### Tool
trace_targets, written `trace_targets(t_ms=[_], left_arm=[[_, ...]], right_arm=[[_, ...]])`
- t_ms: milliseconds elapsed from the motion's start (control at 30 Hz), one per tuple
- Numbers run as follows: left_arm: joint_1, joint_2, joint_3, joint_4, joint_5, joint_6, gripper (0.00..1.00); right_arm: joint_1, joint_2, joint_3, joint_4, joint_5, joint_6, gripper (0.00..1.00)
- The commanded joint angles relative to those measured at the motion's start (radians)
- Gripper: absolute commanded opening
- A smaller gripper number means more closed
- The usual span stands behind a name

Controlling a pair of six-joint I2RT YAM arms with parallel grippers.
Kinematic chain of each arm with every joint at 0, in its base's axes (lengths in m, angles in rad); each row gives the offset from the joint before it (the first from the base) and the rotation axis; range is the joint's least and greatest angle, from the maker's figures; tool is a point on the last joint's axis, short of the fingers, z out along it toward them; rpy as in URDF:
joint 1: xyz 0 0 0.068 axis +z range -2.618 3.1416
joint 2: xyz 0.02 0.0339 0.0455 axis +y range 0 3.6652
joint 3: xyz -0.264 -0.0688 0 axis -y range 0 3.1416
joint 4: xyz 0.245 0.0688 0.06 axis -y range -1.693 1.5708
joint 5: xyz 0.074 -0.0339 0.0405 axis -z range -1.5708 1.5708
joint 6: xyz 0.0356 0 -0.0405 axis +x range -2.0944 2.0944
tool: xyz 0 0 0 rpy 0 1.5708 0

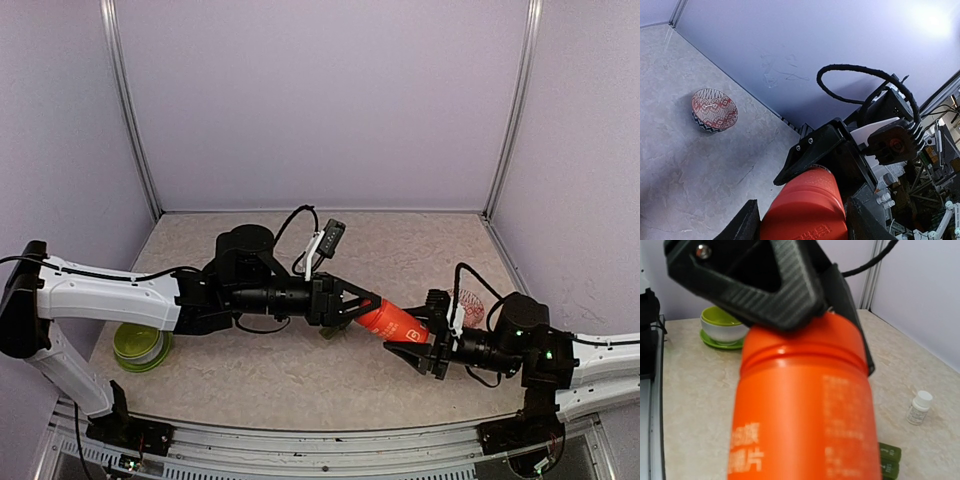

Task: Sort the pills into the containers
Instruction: Screw the lid of the pill bottle onto the pill bottle.

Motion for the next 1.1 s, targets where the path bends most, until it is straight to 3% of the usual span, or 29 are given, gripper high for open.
trace_targets(t_ms=[0,400,800,933,1000,1067], left_arm=[[-0.015,0.008,0.026,0.041,0.086,0.025,0.42],[-0.023,-0.031,-0.006,0.091,0.175,0.127,0.41],[-0.038,-0.052,-0.014,0.083,0.197,0.18,0.43],[-0.034,-0.056,-0.014,0.074,0.167,0.159,0.63],[-0.021,-0.055,-0.008,0.055,0.15,0.12,0.96],[-0.008,-0.056,-0.011,0.049,0.142,0.064,0.99]], right_arm=[[0.003,-0.002,-0.008,0.067,0.061,0.066,0.0],[0.002,-0.053,0.019,0.105,-0.094,0.419,0.0],[0.002,-0.061,0.045,0.058,-0.135,0.518,0.0],[0.001,-0.071,0.05,0.045,-0.142,0.48,0.0],[0.002,-0.071,0.064,-0.001,-0.121,0.435,0.0],[0.002,-0.064,0.08,-0.049,-0.102,0.362,0.0]])
